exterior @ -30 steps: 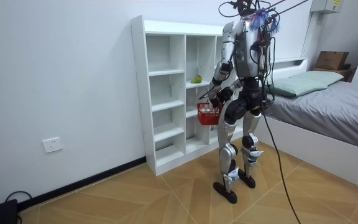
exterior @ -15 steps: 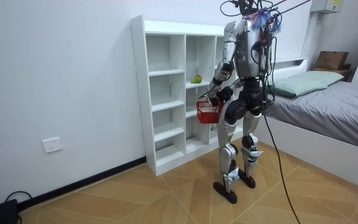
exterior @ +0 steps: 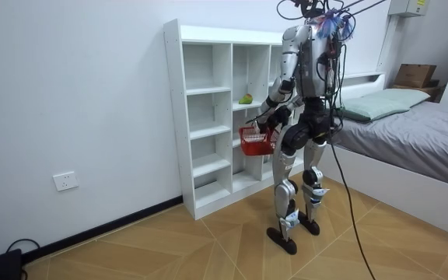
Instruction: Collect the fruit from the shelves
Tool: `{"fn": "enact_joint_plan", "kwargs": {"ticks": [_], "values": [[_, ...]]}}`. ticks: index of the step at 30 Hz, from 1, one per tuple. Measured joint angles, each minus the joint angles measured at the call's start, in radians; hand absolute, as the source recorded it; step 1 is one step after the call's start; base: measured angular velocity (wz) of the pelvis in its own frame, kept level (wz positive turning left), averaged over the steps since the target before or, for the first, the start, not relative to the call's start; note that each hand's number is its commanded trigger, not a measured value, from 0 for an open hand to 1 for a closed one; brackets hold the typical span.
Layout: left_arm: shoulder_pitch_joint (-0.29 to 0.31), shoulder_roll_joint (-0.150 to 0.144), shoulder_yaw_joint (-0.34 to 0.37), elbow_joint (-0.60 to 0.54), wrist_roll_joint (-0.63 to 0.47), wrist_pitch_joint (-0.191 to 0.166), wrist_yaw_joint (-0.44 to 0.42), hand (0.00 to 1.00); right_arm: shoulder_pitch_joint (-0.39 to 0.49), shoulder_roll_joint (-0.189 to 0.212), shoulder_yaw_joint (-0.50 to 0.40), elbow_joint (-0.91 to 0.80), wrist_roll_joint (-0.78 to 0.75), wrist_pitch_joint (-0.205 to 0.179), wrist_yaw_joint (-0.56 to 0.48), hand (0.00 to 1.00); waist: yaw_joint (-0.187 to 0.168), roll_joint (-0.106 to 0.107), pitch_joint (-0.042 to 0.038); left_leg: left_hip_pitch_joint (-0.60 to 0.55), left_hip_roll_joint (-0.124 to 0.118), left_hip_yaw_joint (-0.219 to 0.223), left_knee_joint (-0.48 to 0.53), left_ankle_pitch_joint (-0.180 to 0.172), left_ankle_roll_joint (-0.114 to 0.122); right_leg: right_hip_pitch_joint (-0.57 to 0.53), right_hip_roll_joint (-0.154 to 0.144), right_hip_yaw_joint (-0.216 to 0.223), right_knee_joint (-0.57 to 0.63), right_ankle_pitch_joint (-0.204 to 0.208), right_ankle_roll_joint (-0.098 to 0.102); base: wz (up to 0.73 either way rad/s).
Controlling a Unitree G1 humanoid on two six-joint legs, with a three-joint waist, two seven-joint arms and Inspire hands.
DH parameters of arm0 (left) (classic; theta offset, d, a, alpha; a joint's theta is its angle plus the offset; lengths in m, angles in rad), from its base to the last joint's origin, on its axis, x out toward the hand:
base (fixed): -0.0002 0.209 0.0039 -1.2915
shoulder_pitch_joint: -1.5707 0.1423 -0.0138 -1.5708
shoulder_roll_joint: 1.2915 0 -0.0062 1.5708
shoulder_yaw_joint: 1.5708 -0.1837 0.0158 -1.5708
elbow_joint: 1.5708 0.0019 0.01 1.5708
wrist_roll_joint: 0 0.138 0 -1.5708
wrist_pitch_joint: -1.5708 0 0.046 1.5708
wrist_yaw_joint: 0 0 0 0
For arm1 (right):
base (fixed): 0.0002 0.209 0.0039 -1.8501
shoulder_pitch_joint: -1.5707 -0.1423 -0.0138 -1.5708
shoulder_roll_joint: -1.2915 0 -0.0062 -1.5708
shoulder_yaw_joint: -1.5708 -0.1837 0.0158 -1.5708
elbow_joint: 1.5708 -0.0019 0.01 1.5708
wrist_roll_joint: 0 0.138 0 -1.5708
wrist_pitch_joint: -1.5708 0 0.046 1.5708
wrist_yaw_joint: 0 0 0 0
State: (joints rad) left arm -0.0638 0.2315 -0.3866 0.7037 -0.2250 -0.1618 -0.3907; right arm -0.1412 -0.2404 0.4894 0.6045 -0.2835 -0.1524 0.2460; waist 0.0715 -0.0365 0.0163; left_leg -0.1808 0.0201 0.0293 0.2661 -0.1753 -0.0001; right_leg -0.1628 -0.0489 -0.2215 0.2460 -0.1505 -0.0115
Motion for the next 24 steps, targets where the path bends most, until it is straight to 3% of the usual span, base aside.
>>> {"fn": "enact_joint_plan", "kwargs": {"ticks": [4, 12, 18, 24], "values": [[0.017, -0.003, 0.052, 0.005, 0.064, 0.001, 0.019, 1.0, 0.032, -0.001, -0.001, -0.041, 0.007, 0.001, 0.056, 0.0, 0.015, -0.015, -0.0004, -0.001, 0.0, -0.009, 0.001, 0.0, 0.0, 0.009, 0.003, -0.004, -0.011, 0.001, 0.001, 0.07], [0.058, -0.001, 0.115, 0.055, 0.068, 0.004, 0.057, 1.0, 0.073, -0.028, -0.004, -0.16, 0.011, 0.013, 0.152, 0.0, 0.017, -0.027, -0.0065, 0.0, 0.0, -0.009, -0.001, 0.0, 0.0, 0.017, 0.003, -0.005, -0.022, 0.003, 0.002, 0.01], [0.08, -0.001, 0.153, 0.092, 0.073, 0.004, 0.091, 1.0, 0.087, -0.037, -0.013, -0.191, 0.026, 0.013, 0.184, 0.0, 0.018, -0.05, -0.003, 0.011, 0.001, -0.008, -0.01, 0.0, 0.0, 0.022, 0.003, -0.005, -0.022, 0.003, 0.002, 0.0], [0.096, 0.001, 0.187, 0.154, 0.109, 0.003, 0.104, 1.0, 0.133, -0.037, -0.049, -0.28, 0.024, 0.014, 0.185, 0.0, 0.019, -0.065, -0.0072, 0.016, 0.0, -0.008, -0.01, 0.0, 0.0, 0.028, 0.004, -0.005, -0.024, 0.003, 0.002, 0.0]]}}
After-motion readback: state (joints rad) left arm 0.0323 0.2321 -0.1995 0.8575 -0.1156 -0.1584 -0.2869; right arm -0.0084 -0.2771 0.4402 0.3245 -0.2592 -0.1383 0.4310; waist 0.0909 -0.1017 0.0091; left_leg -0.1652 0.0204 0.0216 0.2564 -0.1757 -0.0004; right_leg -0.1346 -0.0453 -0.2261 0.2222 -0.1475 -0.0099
